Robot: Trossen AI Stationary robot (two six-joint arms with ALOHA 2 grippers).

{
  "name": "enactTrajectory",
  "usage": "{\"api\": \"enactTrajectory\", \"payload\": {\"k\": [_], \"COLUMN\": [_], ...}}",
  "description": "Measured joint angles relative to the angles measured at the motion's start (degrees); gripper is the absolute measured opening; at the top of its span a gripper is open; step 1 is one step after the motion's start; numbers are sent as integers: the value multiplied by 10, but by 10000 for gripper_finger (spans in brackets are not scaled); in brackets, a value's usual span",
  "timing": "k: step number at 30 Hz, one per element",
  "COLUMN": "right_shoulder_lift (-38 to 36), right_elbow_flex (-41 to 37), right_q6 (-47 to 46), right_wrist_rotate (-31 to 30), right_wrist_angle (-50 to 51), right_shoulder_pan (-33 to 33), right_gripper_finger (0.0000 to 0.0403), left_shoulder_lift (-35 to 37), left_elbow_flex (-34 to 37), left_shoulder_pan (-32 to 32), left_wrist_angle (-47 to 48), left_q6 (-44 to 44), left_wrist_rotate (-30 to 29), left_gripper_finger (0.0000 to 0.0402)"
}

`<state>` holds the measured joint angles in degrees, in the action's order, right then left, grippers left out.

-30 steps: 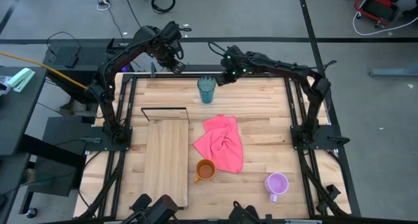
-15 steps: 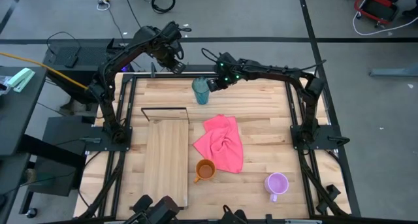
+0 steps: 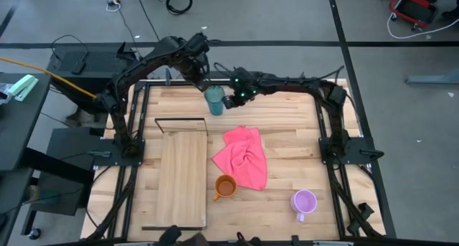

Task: Stack small to large cups/mugs on shelf
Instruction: Put the blue glass on the shelf

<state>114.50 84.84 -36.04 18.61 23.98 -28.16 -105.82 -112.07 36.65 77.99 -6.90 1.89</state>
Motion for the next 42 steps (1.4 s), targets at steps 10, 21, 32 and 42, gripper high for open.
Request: {"api": "enactTrajectory", "payload": {"k": [10,21,32,42], "right_shoulder_lift": [39,37,-56,-133], "right_elbow_flex": [22,22,23,22], "right_q6": [-20,-14,58,88], "right_wrist_rotate": [3,12,-10,-36], "right_wrist_angle": [-53,-51,100,146], "right_shoulder_pan": [19,20,23,32], "right_gripper_finger": [0,0,9,11], "left_shoulder_lift": [-8,-20,-50,-76], "left_elbow_flex": [0,-1,0,0], "left_shoulder_pan": [-23,-22,-11,-5], "left_wrist_angle": [-16,-25,-31,-41], "left_q6": [-26,-30,-31,-39], "left_wrist_rotate": [-1,-17,-27,-23], "left_gripper_finger": [92,98,100,107]}}
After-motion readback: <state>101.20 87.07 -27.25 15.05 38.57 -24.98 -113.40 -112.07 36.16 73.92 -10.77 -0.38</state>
